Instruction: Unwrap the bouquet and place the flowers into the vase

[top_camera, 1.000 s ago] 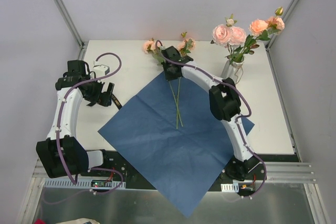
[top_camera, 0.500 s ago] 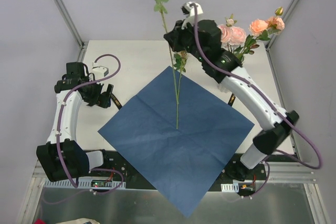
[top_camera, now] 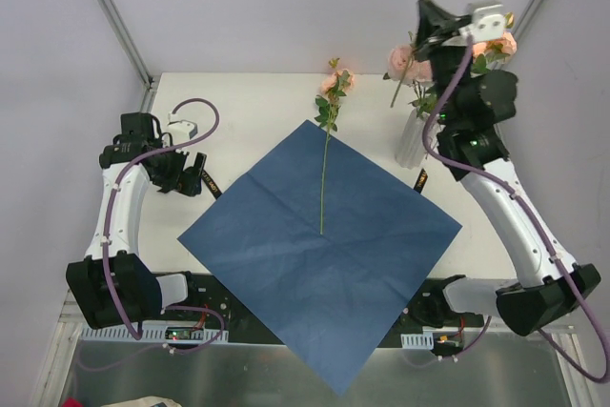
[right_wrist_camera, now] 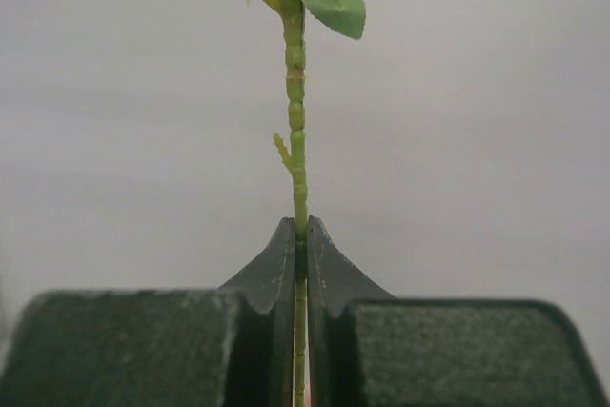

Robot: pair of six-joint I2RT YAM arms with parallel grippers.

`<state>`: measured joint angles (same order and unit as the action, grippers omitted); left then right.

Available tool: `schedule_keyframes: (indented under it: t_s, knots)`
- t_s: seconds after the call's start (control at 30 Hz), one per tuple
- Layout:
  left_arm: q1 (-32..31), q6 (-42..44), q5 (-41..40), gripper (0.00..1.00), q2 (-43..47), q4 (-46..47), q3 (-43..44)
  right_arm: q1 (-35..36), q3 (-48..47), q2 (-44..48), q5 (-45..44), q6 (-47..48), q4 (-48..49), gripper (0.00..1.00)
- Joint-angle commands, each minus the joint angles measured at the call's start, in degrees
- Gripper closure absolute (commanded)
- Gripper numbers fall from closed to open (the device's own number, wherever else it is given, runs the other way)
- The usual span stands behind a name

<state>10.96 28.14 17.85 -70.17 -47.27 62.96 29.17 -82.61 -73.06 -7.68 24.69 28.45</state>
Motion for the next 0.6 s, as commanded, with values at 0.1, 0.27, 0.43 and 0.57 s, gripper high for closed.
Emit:
schedule_keyframes:
  t_s: [0.1, 0.27, 0.43, 0.57]
  knots:
    - [0.8, 1.7, 0.9, 0.01, -1.5, -0.4, 1.8, -12.2, -0.1, 5.6, -0.6, -0.7, 11.7, 0.99]
    - [0.9, 1.8, 1.0, 0.01, -3.1, -0.5, 3.1, -18.8, 3.1, 7.2, -0.7, -3.8, 13.9, 0.99]
    - [1.1, 1.8, 1.1, 0.01, -4.7, -0.1, 3.4, -22.7, 5.2, 6.7, 0.3, -7.1, 15.2, 0.99]
    - [1.1, 1.7, 1.0, 0.01, -5.6, 0.1, 3.5, -24.1, 6.7, 5.0, 0.9, -8.7, 17.2, 0.99]
